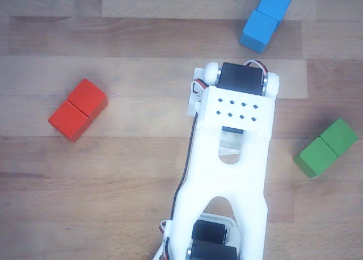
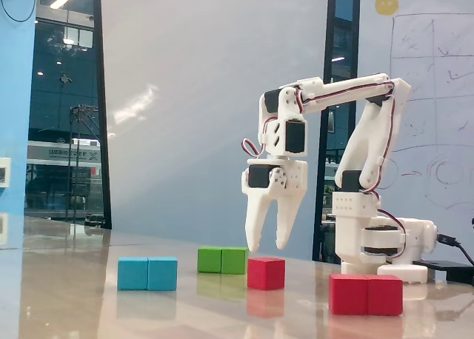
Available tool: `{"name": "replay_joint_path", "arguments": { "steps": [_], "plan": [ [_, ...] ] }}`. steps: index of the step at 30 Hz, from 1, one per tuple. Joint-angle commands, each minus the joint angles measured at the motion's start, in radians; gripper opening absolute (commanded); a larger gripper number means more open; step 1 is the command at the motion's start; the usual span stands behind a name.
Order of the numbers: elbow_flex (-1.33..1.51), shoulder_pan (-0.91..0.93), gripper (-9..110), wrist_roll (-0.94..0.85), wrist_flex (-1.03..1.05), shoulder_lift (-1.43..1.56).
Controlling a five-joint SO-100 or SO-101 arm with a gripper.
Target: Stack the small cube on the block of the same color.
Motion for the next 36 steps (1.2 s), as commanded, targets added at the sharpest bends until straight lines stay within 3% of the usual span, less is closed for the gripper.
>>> {"name": "replay_joint_path", "arguments": {
  "steps": [1, 13, 36],
  "plan": [
    [-0.087, 0.009, 22, 0.005, -0.012, 0.009],
    [-0.078, 0.008, 33, 0.006, -0.017, -0.011],
    [0.061, 0.008, 34, 0.006, -0.184, -0.110]
  ]
}}
